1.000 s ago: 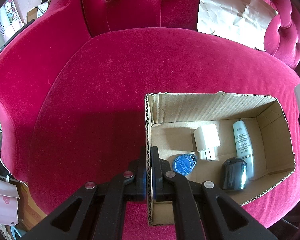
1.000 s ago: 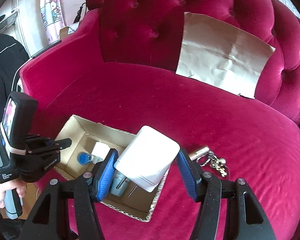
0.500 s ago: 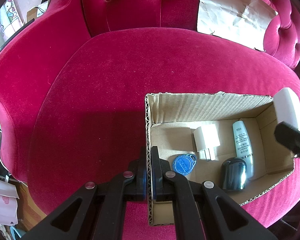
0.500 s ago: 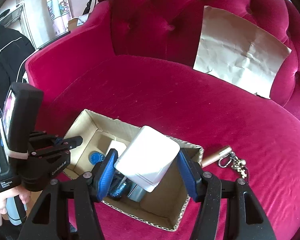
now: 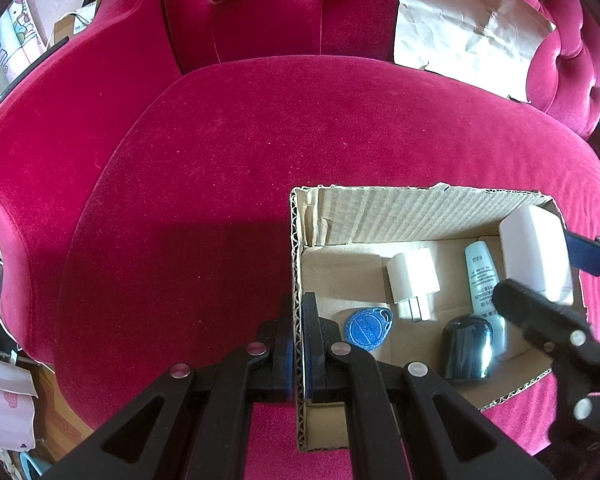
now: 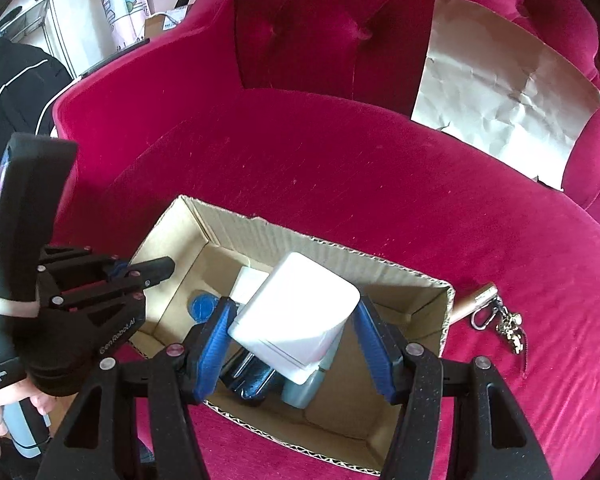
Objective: Organize rigid objects
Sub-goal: 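Open the right gripper to drop the white charger into the box, then withdraw the right gripper from the box toward the brass-charm keyring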
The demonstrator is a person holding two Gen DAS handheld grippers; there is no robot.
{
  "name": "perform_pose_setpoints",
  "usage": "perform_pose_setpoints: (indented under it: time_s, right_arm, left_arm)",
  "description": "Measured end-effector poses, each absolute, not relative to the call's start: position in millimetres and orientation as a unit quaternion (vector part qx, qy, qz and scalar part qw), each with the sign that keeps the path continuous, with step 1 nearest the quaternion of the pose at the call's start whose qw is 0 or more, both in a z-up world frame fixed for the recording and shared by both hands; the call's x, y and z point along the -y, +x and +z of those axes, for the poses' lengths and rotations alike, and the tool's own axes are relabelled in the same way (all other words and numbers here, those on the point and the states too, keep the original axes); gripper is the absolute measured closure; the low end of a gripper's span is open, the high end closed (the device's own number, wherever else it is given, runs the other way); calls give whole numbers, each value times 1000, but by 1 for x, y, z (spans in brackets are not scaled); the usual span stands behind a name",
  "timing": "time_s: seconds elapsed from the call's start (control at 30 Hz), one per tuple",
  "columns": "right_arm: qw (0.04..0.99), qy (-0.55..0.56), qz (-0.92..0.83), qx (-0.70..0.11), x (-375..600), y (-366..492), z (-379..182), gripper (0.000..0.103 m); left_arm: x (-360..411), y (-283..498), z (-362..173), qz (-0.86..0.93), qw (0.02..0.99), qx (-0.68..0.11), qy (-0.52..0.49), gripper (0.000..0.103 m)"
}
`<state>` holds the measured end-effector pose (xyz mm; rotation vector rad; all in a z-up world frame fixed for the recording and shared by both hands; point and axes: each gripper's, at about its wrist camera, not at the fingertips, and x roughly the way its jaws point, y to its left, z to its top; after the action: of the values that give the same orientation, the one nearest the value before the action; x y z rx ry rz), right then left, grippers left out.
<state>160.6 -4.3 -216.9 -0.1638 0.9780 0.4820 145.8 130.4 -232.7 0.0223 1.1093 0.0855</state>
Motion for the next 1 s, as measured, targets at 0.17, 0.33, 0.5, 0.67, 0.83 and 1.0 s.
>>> perform_pose_setpoints:
  time_s: [0.17,0.33,0.5,0.67,0.83,1.0]
  right_arm:
    - [850,-83,228,-468,1,160,-224,39]
    - [851,-84,226,-467,1,159,-227,39]
    - [852,-91,224,-464,0,158,-230,38]
    - [859,-95,221,-452,1,156,-228,34]
    - [868,-114,202,-438,1,154,-232,9]
    - [872,-122,194,-432,0,152,-241,1]
  left_arm:
    - [-130,146,-233,41,849,-527,10,100]
    - [-130,146,-233,41,849,-527,9,100]
    - [-130,146,-233,41,849,-527,9,100]
    - [-132,146,-232,39,850,-526,8,100]
    - [-132,145,-232,40,850,-526,9,100]
    - [-132,144,-232,40,850,-526,8,100]
